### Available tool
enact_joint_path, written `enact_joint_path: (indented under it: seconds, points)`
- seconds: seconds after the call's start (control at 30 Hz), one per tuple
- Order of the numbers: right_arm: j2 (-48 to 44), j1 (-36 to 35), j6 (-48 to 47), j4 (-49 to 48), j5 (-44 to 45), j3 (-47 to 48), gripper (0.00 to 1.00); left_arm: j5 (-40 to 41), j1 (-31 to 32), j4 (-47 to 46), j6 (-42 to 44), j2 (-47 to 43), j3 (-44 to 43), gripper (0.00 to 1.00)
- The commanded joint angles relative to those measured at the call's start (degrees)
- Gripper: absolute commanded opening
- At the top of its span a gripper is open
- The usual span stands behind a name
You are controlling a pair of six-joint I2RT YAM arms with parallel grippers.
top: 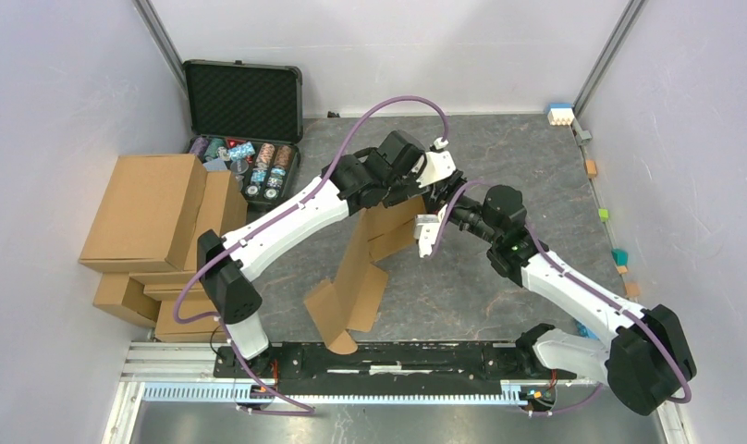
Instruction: Fold the paper box
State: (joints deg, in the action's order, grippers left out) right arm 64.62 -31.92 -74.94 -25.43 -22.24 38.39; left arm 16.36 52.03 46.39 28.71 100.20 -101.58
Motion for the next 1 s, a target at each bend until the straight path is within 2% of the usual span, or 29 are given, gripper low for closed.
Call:
enact_joint_path:
  seconds: [0.0, 0.1, 0.2, 0.27, 0.33, 0.4, 0.53, 0.67, 0.77, 0.83, 0.87, 0.97]
  points:
    - [1.4, 0.0, -6.2, 2.5, 0.7, 1.4, 0.48, -5.8, 1.8, 6.6, 0.3, 0.0, 2.2, 0.23]
    - [0.9, 0.0, -6.5, 2.4, 0.6, 0.8, 0.37, -5.6, 1.8, 6.6, 0.1, 0.0, 2.3, 0.33]
    - [0.6, 0.0, -6.0, 2.1, 0.0, 0.5, 0.35, -5.1, 1.8, 5.6, -1.2, -0.7, 2.4, 0.43]
    - [0.7, -0.1, -5.7, 2.2, -0.6, 0.4, 0.43, -5.4, 1.7, 5.0, -1.7, -1.5, 2.6, 0.46]
    - [1.2, 0.0, -5.5, 1.8, -0.7, 0.6, 0.61, -5.8, 1.6, 4.7, -1.6, -2.0, 2.9, 0.36]
    - [2.3, 0.0, -5.6, 1.9, -0.9, 1.5, 0.65, -5.7, 1.7, 4.8, -1.0, -2.1, 3.2, 0.32]
    - [5.2, 0.0, -6.4, 2.7, -1.1, 4.1, 0.66, -5.6, 1.7, 4.8, -0.4, -2.0, 4.2, 0.31]
    - [7.0, 0.0, -6.7, 2.4, -1.6, 4.8, 0.45, -6.7, 1.7, 4.6, -0.2, -2.7, 4.5, 0.32]
    - [6.9, 0.0, -6.4, 2.3, -2.7, 4.7, 0.29, -7.2, 1.7, 3.4, -0.4, -3.6, 5.2, 0.37]
    - [6.4, 0.0, -6.2, 2.3, -2.7, 4.4, 0.22, -6.6, 1.7, 2.8, -0.9, -4.2, 5.5, 0.46]
    - [6.0, 0.0, -6.1, 2.3, -2.7, 4.1, 0.19, -6.3, 1.7, 2.7, -1.3, -4.4, 5.5, 0.54]
    - [4.9, 0.0, -5.4, 2.5, -2.4, 3.6, 0.16, -5.9, 1.6, 1.5, -2.9, -5.7, 5.5, 0.73]
